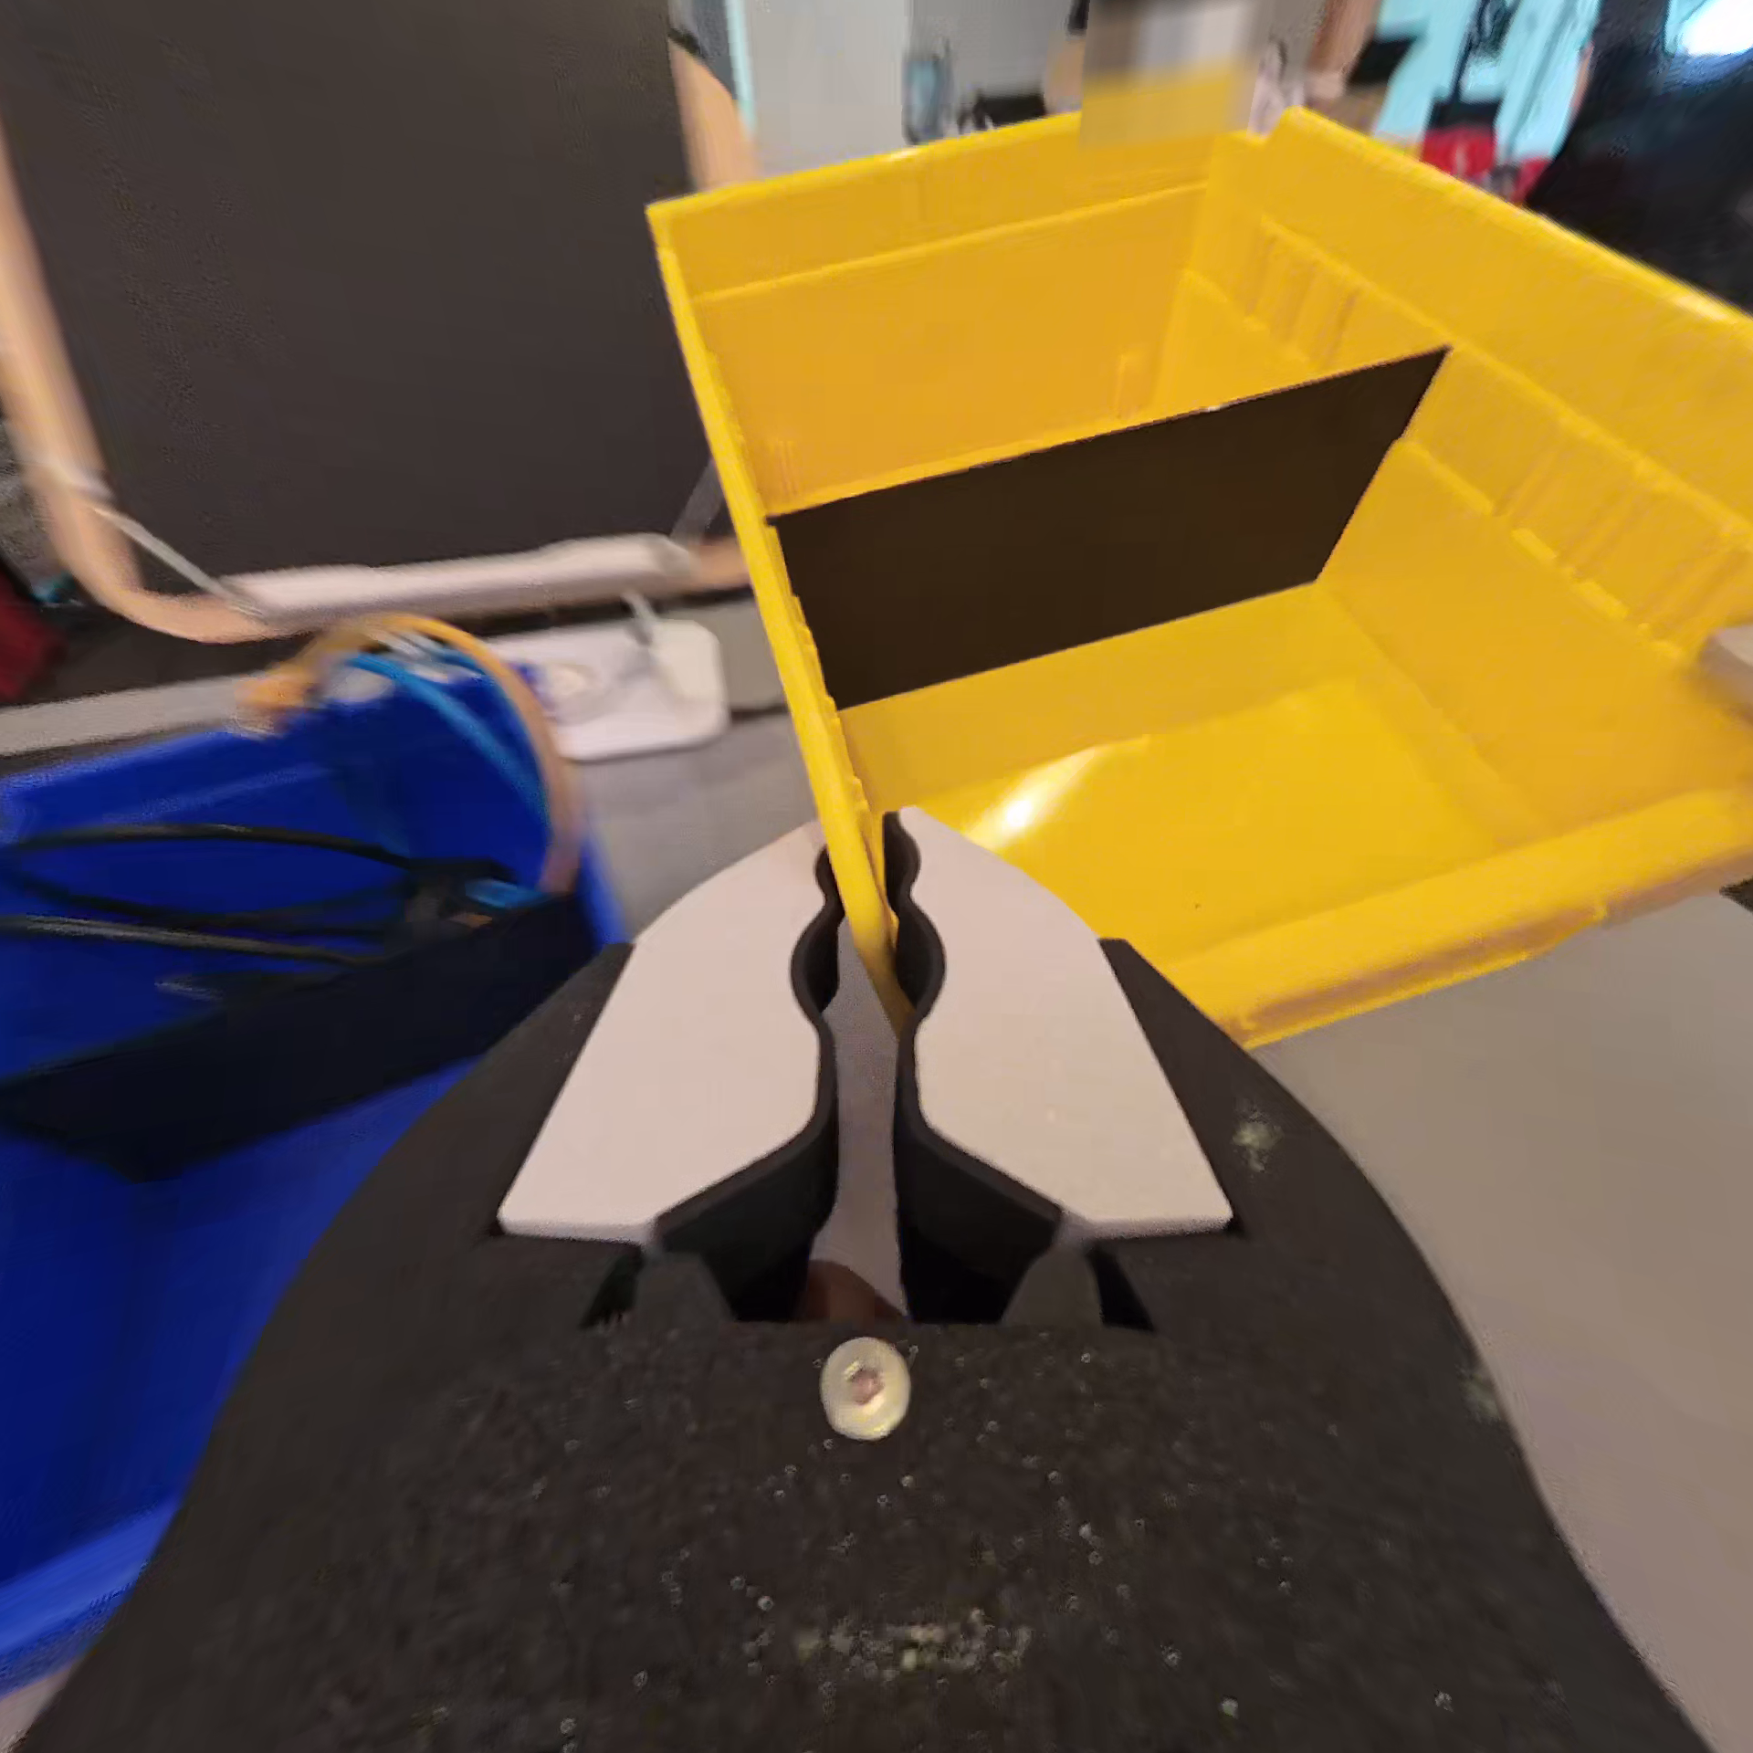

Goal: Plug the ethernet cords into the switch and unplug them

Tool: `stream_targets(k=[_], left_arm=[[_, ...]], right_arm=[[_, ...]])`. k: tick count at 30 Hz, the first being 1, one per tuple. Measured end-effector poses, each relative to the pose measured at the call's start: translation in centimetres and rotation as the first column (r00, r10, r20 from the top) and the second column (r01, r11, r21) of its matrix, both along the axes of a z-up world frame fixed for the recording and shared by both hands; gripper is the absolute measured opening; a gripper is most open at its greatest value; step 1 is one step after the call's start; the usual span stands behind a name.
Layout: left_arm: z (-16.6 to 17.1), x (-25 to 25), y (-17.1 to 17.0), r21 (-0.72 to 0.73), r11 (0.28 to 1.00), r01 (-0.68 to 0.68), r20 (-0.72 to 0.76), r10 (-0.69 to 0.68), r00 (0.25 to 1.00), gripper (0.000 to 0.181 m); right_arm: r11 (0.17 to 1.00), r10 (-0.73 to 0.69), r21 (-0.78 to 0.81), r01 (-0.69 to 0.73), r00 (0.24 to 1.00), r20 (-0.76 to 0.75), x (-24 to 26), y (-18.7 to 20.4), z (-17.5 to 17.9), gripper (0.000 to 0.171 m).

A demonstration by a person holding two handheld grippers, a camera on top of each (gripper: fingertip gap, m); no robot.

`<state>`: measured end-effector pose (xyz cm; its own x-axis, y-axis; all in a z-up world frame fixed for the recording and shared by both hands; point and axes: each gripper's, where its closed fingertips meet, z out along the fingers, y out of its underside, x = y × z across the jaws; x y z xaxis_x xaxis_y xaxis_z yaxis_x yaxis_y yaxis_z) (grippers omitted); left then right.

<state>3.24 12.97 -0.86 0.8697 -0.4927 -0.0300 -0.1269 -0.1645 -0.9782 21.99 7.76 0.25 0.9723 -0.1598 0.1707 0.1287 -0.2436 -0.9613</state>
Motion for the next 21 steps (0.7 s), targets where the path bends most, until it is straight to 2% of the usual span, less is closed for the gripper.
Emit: stream_targets(k=[3, 6, 10, 12, 14, 16, 19, 21], left_arm=[[-5.9, 6.5, -2.1, -0.075, 0.995, 0.059, -0.074, -0.065, 0.995, 0.007], [-9.4, 8.7, -2.9, -0.127, 0.988, 0.088, -0.112, -0.102, 0.988, 0.009], [-11.4, 9.5, -3.1, -0.157, 0.979, 0.132, -0.108, -0.15, 0.983, 0.013], [-11.3, 9.5, -3.0, -0.15, 0.977, 0.149, -0.108, -0.166, 0.98, 0.015], [-11.1, 9.5, -3.5, -0.167, 0.965, 0.203, -0.075, -0.218, 0.973, 0.016], [-9.6, 9.0, -4.7, -0.192, 0.937, 0.291, 0.015, -0.293, 0.956, 0.018], [-4.2, 5.4, -5.4, -0.136, 0.927, 0.349, 0.15, -0.329, 0.932, 0.022], [-0.4, 1.4, -4.5, -0.08, 0.943, 0.324, 0.165, -0.308, 0.937, 0.025]], right_arm=[[0.988, -0.06, -0.145, 0.046, 0.994, -0.096, 6.4, -2.3, -6.5, 0.002], [0.978, -0.058, -0.208, 0.015, 0.978, -0.199, 8.4, -3.0, -12.0, 0.003], [0.971, -0.097, -0.233, 0.046, 0.972, -0.214, 9.3, -2.5, -13.9, 0.002], [0.978, -0.108, -0.202, 0.05, 0.952, -0.286, 9.2, -2.1, -13.9, 0.003], [0.977, -0.117, -0.205, 0.056, 0.948, -0.295, 9.3, -2.3, -14.0, 0.004], [0.975, -0.142, -0.203, 0.088, 0.952, -0.273, 9.8, -3.3, -13.2, 0.014], [0.984, -0.155, -0.133, 0.122, 0.946, -0.284, 10.0, -5.2, -9.7, 0.015], [0.986, -0.162, -0.064, 0.152, 0.962, -0.221, 9.4, -6.1, -6.7, 0.01]])
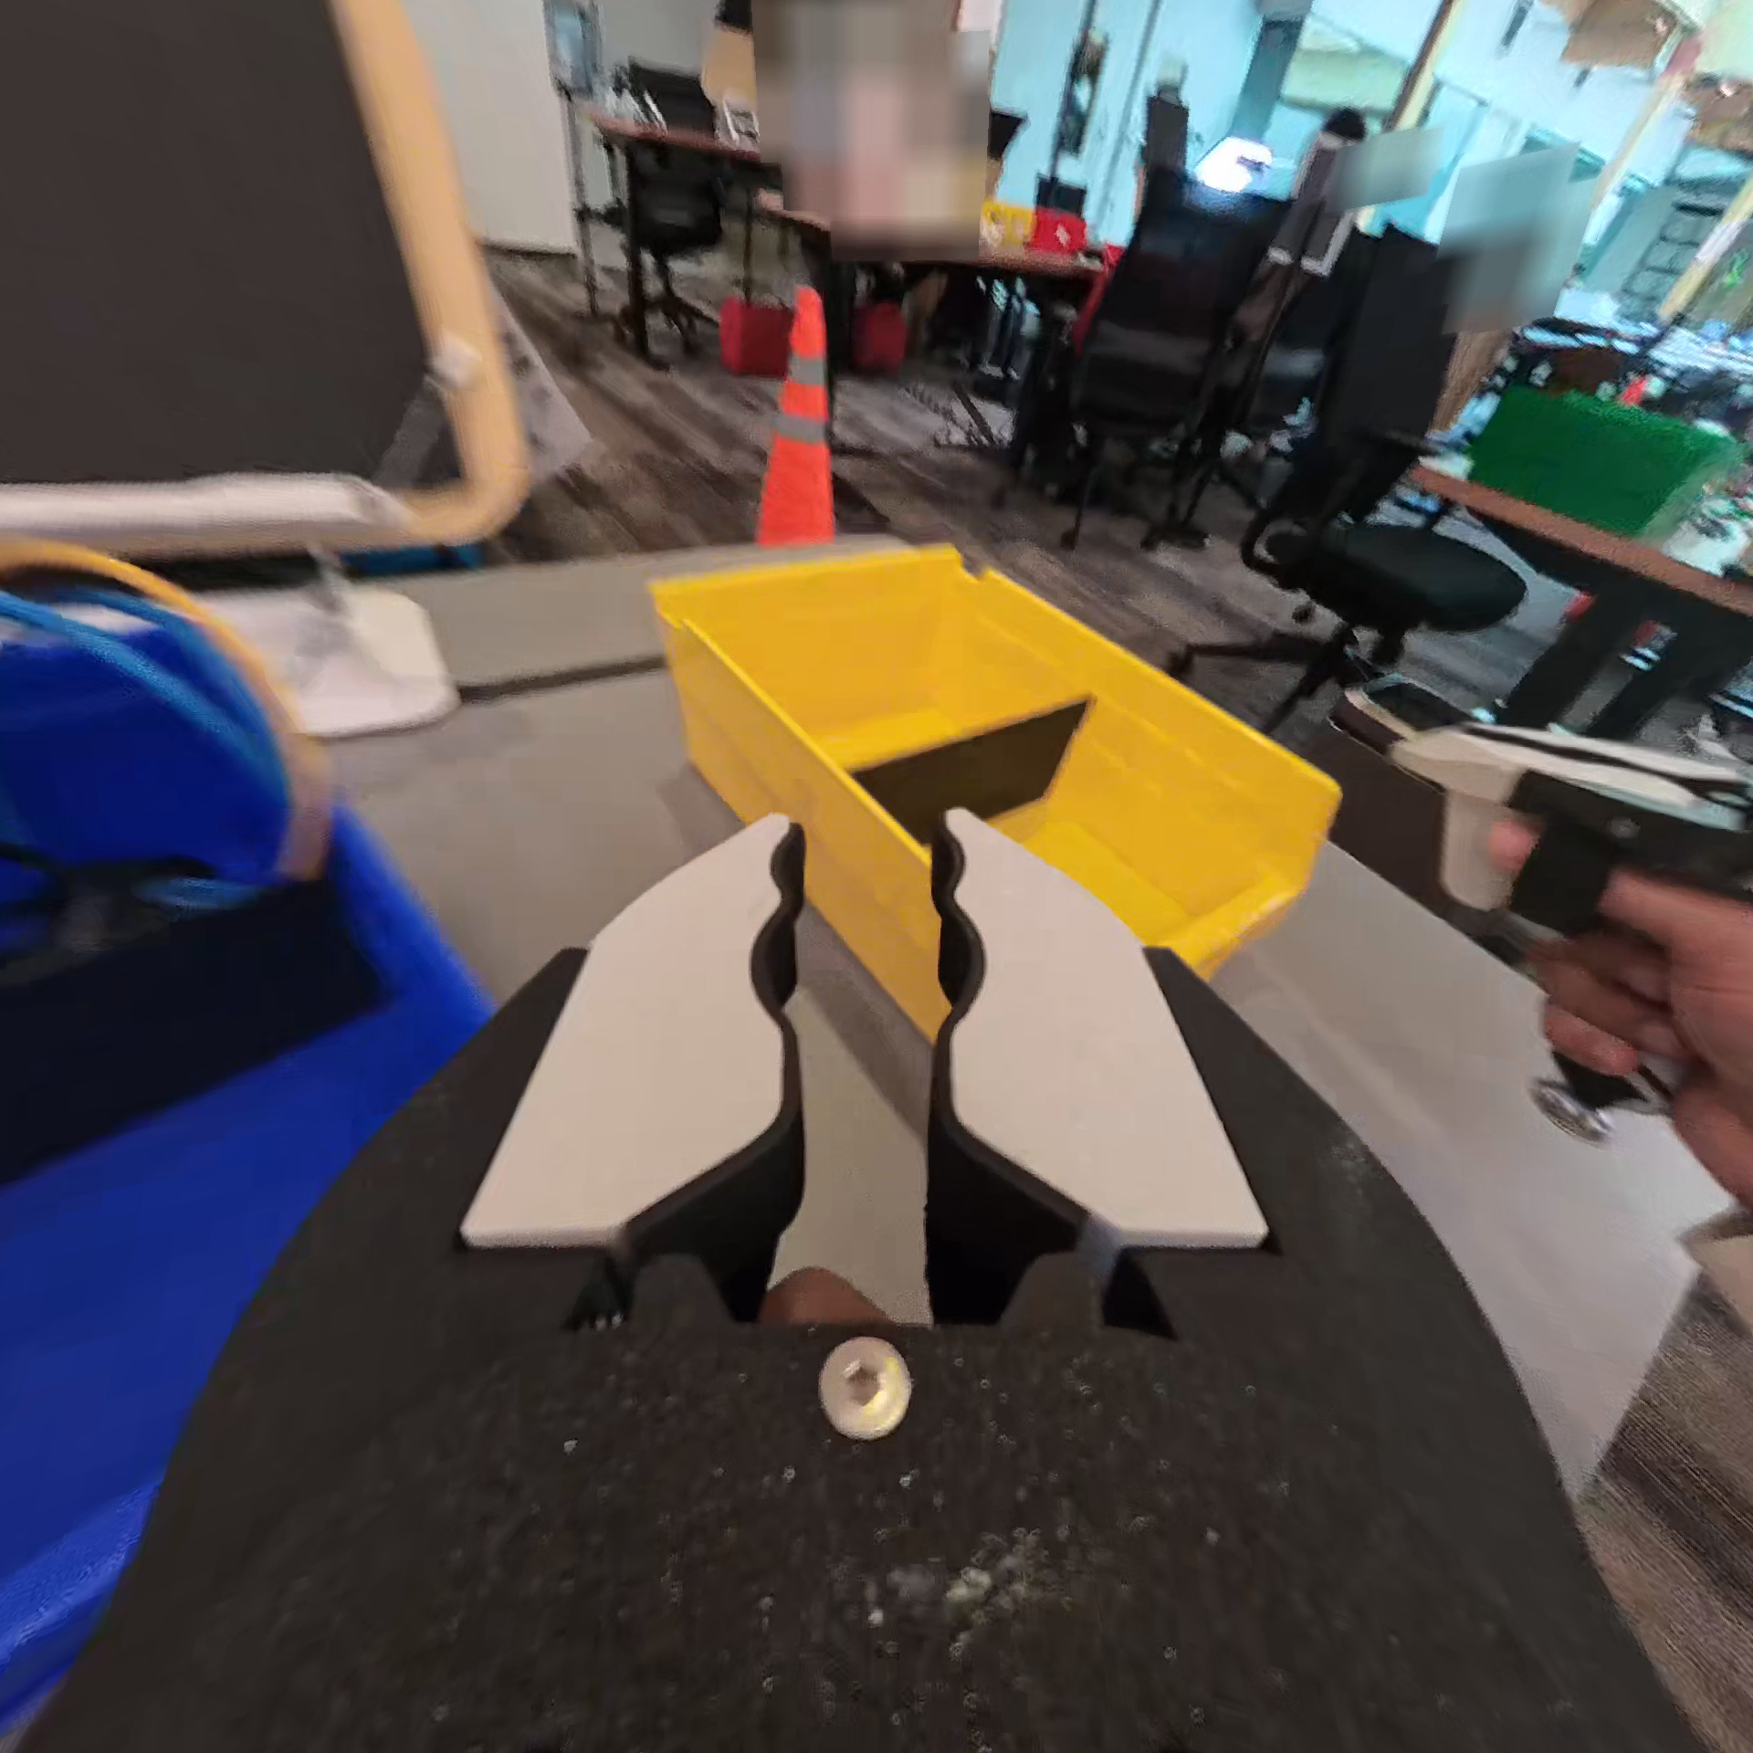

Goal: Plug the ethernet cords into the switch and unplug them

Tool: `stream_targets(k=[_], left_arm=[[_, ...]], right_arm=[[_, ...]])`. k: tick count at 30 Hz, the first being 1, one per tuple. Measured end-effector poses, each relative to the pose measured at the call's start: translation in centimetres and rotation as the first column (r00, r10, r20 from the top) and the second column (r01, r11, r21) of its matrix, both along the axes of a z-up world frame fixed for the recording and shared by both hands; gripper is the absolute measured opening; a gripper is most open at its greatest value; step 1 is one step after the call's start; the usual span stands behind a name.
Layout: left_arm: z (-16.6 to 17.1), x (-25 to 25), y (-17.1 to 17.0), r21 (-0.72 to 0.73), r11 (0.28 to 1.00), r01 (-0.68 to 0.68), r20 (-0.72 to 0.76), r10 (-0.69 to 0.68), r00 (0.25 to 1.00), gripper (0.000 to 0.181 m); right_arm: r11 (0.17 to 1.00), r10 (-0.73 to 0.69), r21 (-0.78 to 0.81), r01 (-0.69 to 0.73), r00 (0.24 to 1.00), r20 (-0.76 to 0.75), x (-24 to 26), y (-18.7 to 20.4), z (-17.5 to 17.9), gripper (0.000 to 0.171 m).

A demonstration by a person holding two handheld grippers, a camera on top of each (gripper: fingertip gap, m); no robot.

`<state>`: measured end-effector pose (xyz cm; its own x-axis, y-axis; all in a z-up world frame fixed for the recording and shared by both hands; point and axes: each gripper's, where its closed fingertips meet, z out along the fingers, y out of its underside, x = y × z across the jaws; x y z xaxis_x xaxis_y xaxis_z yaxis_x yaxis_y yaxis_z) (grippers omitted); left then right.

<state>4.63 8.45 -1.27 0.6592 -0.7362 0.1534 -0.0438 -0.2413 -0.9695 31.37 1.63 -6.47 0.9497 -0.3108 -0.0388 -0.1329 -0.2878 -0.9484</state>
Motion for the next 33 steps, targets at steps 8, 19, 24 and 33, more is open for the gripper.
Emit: stream_targets(k=[8, 19, 24, 33], left_arm=[[4.0, -22.6, 6.7, 0.113, 0.915, -0.387, -0.103, 0.398, 0.912, 0.029], [-10.0, -26.6, 7.5, -0.057, 0.911, -0.409, -0.298, 0.375, 0.878, 0.038], [-11.9, -26.6, 10.4, -0.062, 0.889, -0.454, -0.323, 0.413, 0.851, 0.007], [-8.0, -38.0, 12.0, 0.071, 0.881, -0.468, -0.33, 0.463, 0.823, 0.004]], right_arm=[[0.921, 0.352, 0.183, -0.344, 0.936, -0.012, -19.4, 5.6, 5.9, 0.02], [0.911, 0.391, -0.126, -0.393, 0.92, -0.044, -34.9, 13.6, -6.5, 0.028], [0.943, 0.313, -0.099, -0.319, 0.947, -0.065, -34.3, 15.8, -6.9, 0.002], [0.955, 0.288, 0.087, -0.284, 0.957, -0.036, -45.8, 15.0, -3.9, 0.004]])
